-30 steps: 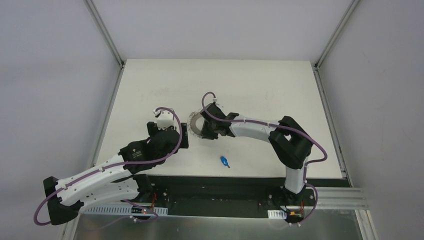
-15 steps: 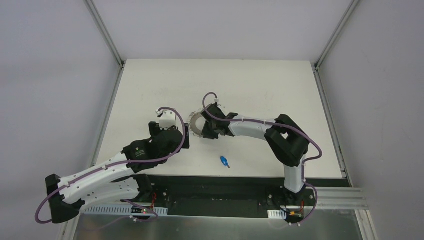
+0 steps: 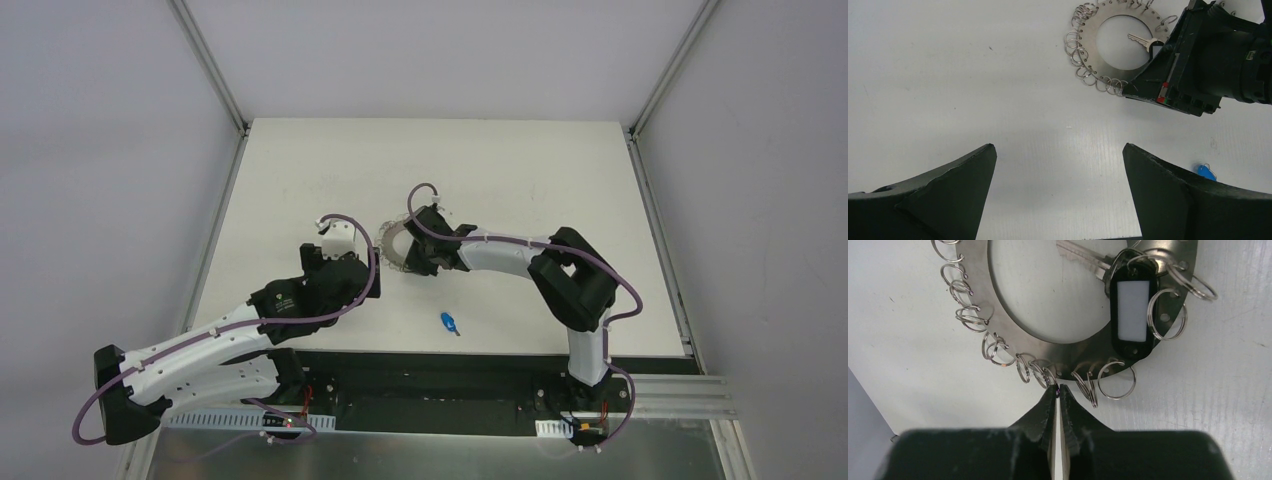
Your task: Put the keys on the keyring
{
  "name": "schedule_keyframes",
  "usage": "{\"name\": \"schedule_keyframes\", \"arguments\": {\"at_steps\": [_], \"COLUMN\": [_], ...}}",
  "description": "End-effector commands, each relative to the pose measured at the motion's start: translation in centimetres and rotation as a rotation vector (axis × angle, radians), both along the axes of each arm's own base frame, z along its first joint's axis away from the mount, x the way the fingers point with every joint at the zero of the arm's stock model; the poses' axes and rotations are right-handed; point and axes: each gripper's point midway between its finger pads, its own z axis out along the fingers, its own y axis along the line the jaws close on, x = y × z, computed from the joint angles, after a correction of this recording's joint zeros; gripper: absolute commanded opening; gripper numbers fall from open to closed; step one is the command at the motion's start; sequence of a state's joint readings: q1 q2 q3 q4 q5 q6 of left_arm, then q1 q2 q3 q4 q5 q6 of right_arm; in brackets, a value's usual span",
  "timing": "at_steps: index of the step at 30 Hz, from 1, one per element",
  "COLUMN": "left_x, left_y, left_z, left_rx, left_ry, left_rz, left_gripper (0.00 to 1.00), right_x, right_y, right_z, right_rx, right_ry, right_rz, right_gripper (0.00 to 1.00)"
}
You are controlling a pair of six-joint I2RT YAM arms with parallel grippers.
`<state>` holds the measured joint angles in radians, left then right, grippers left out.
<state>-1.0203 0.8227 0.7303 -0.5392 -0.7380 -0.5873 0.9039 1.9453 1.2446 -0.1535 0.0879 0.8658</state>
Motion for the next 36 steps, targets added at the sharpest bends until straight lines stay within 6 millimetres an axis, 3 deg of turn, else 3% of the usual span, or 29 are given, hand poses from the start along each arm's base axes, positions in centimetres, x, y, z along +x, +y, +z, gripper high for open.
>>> {"name": "schedule_keyframes", "arguments": {"at_steps": [1,9,20,30,36], "left_x": [0.3,0.0,-0.8,-2.0,-3.0], "left_y": [-0.1,-0.8,-3.8,-7.5,-8.0], "left_z": [1.4,1.8,3.3,5.9,7.3], "left_rx": [-0.014,-0.049,-0.104,-0.165,-0.213], "left_ry": [-0.026,-0.011,-0.011,-0.044,-0.069], "left_rz": [0.009,-0.029,-0.22,-0.462,-0.531], "left_gripper": [0.99,0.99,0.96,0.66,0.64], "right_x": [0.4,0.1,-2.2,-3.8,-6.1], "right_y": [-0.4,-1.4,-2.3,-2.8,-3.8], "right_z": [0.9,4.7,10.7,16.7,19.8], "right_rx": [0.012,0.017,0.021,0.039,0.049], "right_ry": [-0.029,-0.128,-0.164,-0.176,-0.227], "right_rz": [-0.022,0.026,0.183,0.279,0.448], "right_gripper": [0.01,0.0,0.0,0.0,0.0]}}
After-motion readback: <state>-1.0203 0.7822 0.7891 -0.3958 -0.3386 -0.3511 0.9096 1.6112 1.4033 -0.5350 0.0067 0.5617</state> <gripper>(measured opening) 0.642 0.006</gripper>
